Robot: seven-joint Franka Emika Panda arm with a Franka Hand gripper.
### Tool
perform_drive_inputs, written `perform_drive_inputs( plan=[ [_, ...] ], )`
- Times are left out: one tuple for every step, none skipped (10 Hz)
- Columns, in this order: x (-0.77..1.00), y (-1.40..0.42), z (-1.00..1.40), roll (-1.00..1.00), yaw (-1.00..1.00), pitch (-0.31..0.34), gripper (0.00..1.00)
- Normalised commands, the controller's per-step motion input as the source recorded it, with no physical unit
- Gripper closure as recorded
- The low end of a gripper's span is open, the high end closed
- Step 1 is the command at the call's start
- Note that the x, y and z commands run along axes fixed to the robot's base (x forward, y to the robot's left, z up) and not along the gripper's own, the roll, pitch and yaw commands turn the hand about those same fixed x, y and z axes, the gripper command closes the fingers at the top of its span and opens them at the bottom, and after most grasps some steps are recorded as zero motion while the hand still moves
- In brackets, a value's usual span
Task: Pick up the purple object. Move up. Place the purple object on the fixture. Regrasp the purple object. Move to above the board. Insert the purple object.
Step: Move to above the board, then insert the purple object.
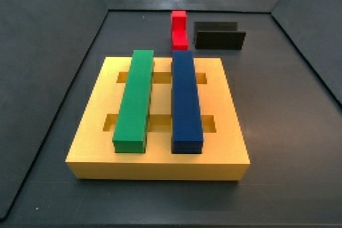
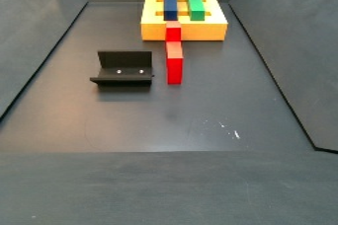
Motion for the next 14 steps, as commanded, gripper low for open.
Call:
perform_drive_inputs(
  plan=[
    [-1.16, -1.4, 0.29, -1.0, 0.05, 0.185, 1.0],
    [-0.66, -0.77, 0.15, -1.0, 0.06, 0.186, 1.0],
    [-0.24, -0.24, 0.05, -1.0, 0.08, 0.172, 1.0],
    [-0.07, -0.05, -0.01, -1.0, 0.08, 0.16, 1.0],
    [-0.07, -0.02, 0.02, -1.0, 0.09, 0.135, 1.0],
    [-0.08, -0.01, 0.01, -1.0, 0.09, 0.107, 1.0],
    [-0.06, 0.03, -0.01, -0.99, 0.08, 0.07, 1.0],
    [-0.05, 0.03, 0.01, -0.76, 0.06, 0.037, 1.0],
    [-0.04, 0.02, -0.01, -0.46, 0.03, 0.003, 1.0],
    [-0.03, 0.01, 0.0, -0.3, 0.02, -0.009, 1.0],
    [0.0, 0.0, -0.01, -0.01, 0.0, 0.0, 1.0],
    [-0.07, -0.19, -0.31, -0.1, 0.0, -0.003, 1.0],
    [-0.22, -0.65, -0.66, -0.04, 0.09, -0.104, 1.0],
    [-0.17, -0.8, -0.79, 0.0, 0.09, -0.139, 1.0]
  ],
)
